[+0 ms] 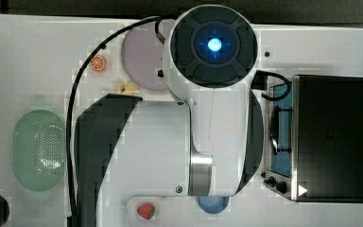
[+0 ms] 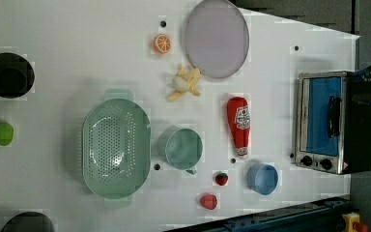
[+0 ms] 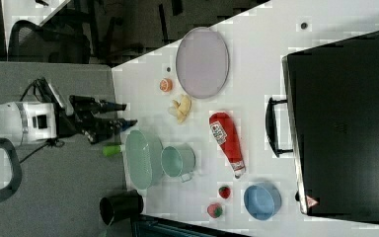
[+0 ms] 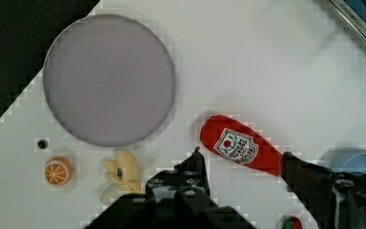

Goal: Pick Ketchup from the table and place it in strainer.

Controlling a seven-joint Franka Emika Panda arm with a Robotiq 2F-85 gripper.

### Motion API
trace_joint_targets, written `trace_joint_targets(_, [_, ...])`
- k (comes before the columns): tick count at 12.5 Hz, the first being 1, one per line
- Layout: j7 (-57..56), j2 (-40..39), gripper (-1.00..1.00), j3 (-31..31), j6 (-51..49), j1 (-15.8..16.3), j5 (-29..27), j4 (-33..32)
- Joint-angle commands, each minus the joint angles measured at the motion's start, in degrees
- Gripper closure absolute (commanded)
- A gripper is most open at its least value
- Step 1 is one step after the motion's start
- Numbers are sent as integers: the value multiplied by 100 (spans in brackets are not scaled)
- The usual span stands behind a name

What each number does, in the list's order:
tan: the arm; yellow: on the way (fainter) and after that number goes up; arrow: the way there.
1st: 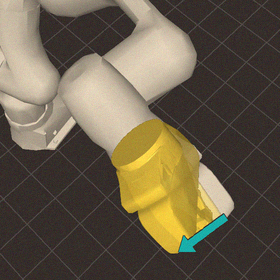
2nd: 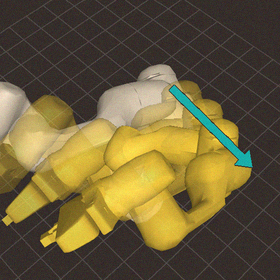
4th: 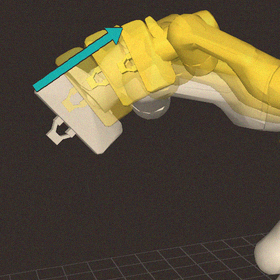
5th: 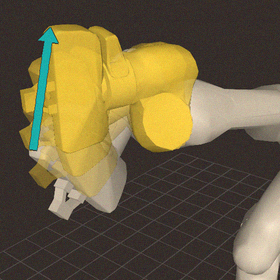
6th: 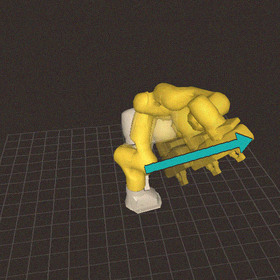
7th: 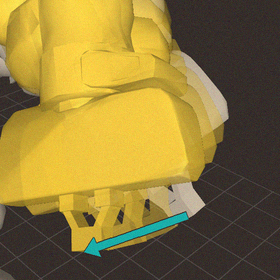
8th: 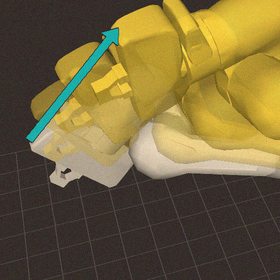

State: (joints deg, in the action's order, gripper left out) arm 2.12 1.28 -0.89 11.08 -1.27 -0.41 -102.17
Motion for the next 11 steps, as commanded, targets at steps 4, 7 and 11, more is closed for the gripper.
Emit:
trace_joint_targets(4, [-809,1217,-100,-106,-780,-535,-10,-713])
trace_joint_targets(7, [-1086,1000,-100,-155,-766,-519,-11,-944])
trace_joint_targets(11, [-1595,485,-100,-249,-699,-494,-11,-1272])
